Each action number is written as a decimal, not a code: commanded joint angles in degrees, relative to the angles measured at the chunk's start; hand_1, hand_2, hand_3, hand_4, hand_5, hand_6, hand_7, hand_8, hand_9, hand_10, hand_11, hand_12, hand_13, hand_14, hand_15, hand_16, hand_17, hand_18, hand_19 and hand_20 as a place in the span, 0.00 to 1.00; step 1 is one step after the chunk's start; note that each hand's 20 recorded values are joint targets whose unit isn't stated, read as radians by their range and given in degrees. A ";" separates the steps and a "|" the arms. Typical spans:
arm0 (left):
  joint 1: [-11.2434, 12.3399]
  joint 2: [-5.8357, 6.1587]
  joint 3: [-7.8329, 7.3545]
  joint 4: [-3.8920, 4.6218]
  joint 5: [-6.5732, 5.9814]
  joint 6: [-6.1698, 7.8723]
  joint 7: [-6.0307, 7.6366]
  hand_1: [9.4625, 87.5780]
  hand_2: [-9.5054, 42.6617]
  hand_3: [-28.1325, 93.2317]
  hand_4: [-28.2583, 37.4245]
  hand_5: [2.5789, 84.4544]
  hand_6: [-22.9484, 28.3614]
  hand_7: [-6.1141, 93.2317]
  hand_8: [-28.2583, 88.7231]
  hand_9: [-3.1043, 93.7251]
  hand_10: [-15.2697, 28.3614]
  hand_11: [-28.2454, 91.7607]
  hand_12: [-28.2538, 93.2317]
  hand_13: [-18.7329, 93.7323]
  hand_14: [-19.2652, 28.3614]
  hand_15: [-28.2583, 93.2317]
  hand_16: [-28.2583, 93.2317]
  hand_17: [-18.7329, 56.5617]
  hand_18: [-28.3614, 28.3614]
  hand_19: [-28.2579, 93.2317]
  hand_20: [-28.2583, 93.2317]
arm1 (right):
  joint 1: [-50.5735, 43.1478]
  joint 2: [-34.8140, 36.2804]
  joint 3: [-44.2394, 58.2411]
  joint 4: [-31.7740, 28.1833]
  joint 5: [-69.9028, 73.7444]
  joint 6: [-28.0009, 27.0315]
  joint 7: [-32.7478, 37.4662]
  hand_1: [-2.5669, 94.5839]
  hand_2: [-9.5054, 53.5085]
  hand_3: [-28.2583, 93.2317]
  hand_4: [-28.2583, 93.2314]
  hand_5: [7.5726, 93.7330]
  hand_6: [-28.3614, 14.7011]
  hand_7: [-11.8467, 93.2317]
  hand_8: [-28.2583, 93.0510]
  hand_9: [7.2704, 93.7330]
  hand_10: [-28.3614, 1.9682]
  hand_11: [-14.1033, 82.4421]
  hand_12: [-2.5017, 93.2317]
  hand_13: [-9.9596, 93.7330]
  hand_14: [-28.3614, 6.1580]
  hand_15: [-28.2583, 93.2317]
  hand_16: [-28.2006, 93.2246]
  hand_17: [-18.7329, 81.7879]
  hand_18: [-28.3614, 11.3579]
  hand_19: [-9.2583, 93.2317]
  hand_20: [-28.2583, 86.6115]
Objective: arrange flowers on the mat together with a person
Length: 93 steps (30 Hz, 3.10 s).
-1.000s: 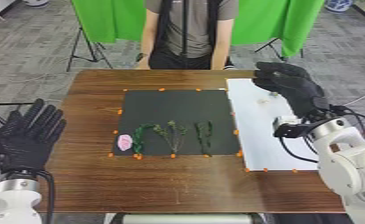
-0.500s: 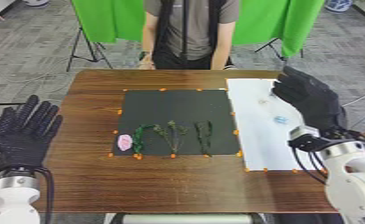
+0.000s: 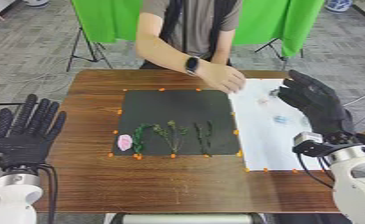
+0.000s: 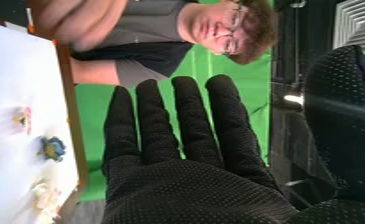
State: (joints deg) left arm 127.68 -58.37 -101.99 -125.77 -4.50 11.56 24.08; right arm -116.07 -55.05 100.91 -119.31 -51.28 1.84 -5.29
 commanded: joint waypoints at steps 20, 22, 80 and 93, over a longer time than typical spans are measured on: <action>0.86 -0.33 0.25 -0.59 -4.60 3.98 0.71 0.19 0.49 0.85 0.00 0.51 0.61 0.18 0.16 0.43 0.70 0.39 0.29 0.42 0.68 0.46 0.16 0.19 0.71 0.52 0.31 | 0.99 0.55 -3.98 -0.10 0.42 0.66 2.58 0.33 0.10 0.86 0.05 0.32 0.56 0.22 0.17 0.38 0.52 0.19 0.22 0.40 0.42 0.31 0.45 0.27 0.32 0.43 0.34; 0.97 -0.38 0.26 -0.60 -4.60 3.94 0.76 0.19 0.49 0.85 0.00 0.51 0.61 0.18 0.16 0.43 0.70 0.39 0.28 0.42 0.68 0.46 0.16 0.18 0.71 0.52 0.31 | 1.24 0.47 -4.33 -0.05 0.23 0.71 2.62 0.33 0.10 0.86 0.05 0.32 0.57 0.22 0.17 0.38 0.52 0.19 0.22 0.40 0.42 0.31 0.45 0.27 0.32 0.43 0.33; 1.59 -0.30 -3.05 1.26 27.79 -7.79 -10.65 0.19 0.47 0.83 0.00 0.45 0.60 0.15 0.17 0.37 0.68 0.36 0.29 0.38 0.66 0.40 0.17 0.19 0.70 0.47 0.30 | 14.80 12.11 -18.15 12.63 -75.40 3.96 43.98 0.35 0.00 0.85 0.02 0.26 0.55 0.21 0.17 0.24 0.39 0.17 0.21 0.27 0.32 0.38 0.40 0.22 0.27 0.56 0.33; 1.82 -0.52 -2.83 0.60 29.97 -7.72 -11.66 0.19 0.47 0.83 0.00 0.46 0.60 0.15 0.17 0.37 0.67 0.35 0.29 0.38 0.67 0.40 0.18 0.19 0.69 0.46 0.30 | 20.18 12.56 -23.35 17.61 -74.39 -2.98 46.49 0.42 0.00 0.87 0.00 0.31 0.56 0.25 0.15 0.28 0.42 0.20 0.20 0.33 0.36 0.53 0.39 0.27 0.25 0.70 0.42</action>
State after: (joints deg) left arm 128.45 -58.59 -105.05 -125.01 25.11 4.22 13.73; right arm -98.62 -43.26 80.61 -104.27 -123.29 -1.33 39.18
